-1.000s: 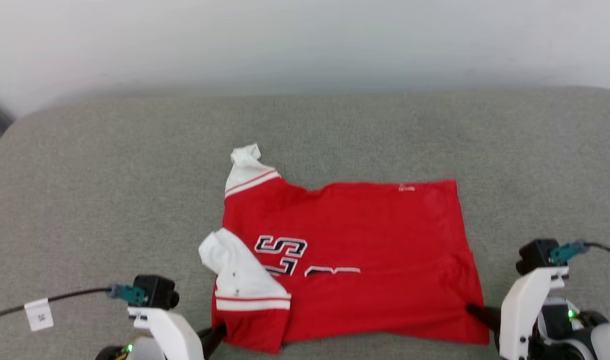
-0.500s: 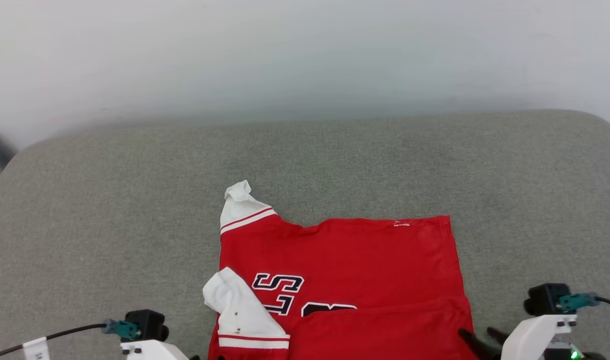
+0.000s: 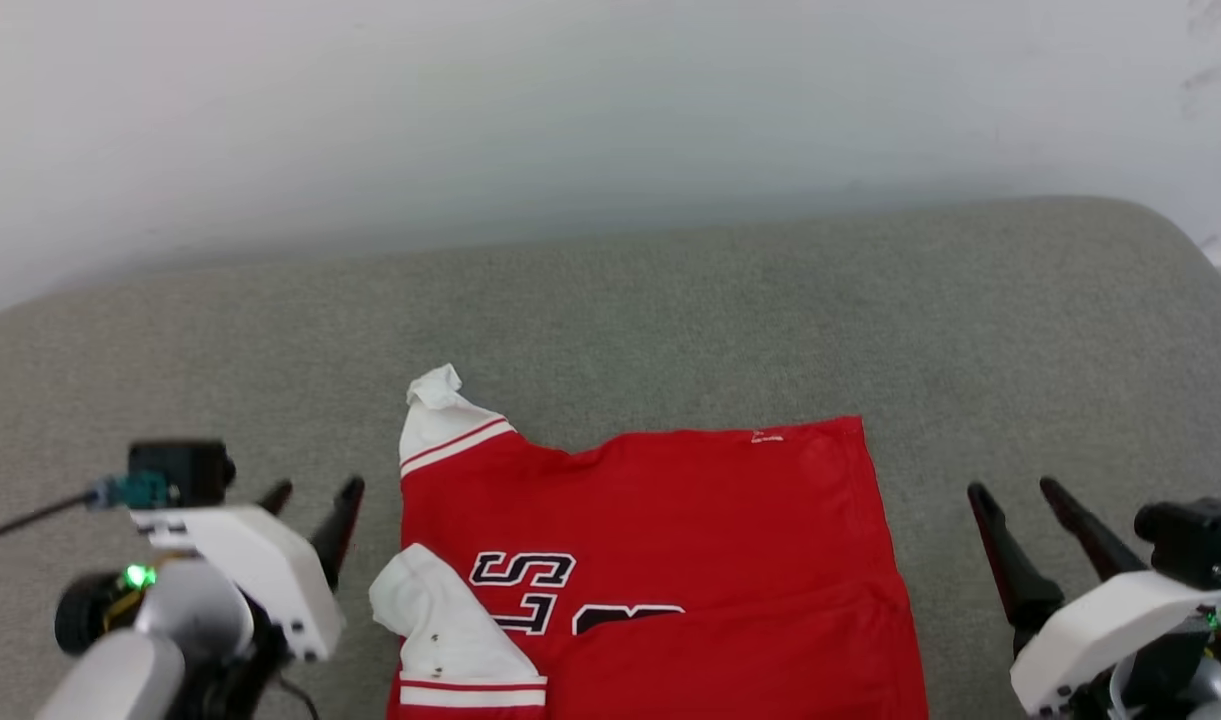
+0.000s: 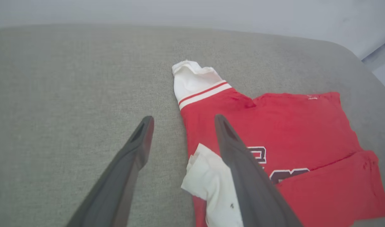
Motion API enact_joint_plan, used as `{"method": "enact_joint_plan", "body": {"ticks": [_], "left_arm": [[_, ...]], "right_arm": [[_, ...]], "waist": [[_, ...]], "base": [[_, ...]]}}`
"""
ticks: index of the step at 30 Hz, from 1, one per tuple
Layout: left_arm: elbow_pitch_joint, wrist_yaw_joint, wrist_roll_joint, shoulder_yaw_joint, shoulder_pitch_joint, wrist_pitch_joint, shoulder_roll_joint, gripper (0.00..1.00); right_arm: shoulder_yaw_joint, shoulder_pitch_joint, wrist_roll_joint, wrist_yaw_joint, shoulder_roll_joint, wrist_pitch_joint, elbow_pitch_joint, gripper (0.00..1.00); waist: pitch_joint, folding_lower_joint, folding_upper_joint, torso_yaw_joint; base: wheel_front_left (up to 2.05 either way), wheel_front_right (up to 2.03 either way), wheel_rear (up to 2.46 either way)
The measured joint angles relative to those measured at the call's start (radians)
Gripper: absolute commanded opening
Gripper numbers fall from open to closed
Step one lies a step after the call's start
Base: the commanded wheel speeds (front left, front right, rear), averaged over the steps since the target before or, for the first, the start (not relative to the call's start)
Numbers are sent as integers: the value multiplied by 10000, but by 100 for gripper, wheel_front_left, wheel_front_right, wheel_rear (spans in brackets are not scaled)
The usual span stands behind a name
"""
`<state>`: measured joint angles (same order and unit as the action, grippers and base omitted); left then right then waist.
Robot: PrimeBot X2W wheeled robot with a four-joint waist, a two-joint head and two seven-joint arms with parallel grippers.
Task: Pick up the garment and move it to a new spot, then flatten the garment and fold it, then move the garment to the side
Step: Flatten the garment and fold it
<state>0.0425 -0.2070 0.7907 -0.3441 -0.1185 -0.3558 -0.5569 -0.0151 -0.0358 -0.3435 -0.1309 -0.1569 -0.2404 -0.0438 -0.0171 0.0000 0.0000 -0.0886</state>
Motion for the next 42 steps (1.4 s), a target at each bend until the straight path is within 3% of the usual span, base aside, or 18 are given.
{"method": "enact_joint_plan", "body": {"ticks": [4, 9, 20, 30, 31, 33, 34, 42], "left_arm": [[-343, 0, -150, 249, -1255, -17, -71, 100], [-970, 362, -102, 265, -2875, -811, -383, 100], [-2598, 1262, 585, -359, -5822, -4493, -1287, 100], [-3582, 1356, 376, -1133, -6915, -6759, -1781, 100], [-3649, 1319, 408, -1147, -6995, -6909, -1776, 95], [-3716, 1264, 445, -1227, -7087, -7231, -1753, 42], [-3724, 1264, 433, -1266, -7112, -7302, -1778, 0], [-3879, 1250, 495, -1317, -7279, -7304, -1574, 0]], "right_arm": [[15, 338, 355, 0, 174, 422, -410, 100], [169, 912, 546, 0, 326, 738, -834, 100], [782, 1868, 719, 0, 502, 1315, -1216, 100], [1197, 2161, 581, 0, 640, 1613, -993, 100], [1208, 2166, 545, 0, 648, 1632, -961, 100], [1204, 2194, 514, 0, 652, 1678, -886, 100], [1202, 2208, 474, 0, 652, 1695, -872, 100], [1170, 2736, -370, 0, 441, 1074, -602, 100]], "waist": [[-497, 0, 0, -193], [-1321, 1, 0, -497], [-3168, 2, 0, -1333], [-4211, 2, 0, -2232], [-4275, 1, 0, -2292], [-4386, 1, 0, -2389], [-4431, 1, 0, -2426], [-4530, 0, 0, -2372]], "base": [[0, 0, 0], [0, 0, 0], [0, 0, 0], [0, 0, 0], [0, 0, 0], [0, 0, 0], [0, 0, 0], [0, 0, 0]]}}
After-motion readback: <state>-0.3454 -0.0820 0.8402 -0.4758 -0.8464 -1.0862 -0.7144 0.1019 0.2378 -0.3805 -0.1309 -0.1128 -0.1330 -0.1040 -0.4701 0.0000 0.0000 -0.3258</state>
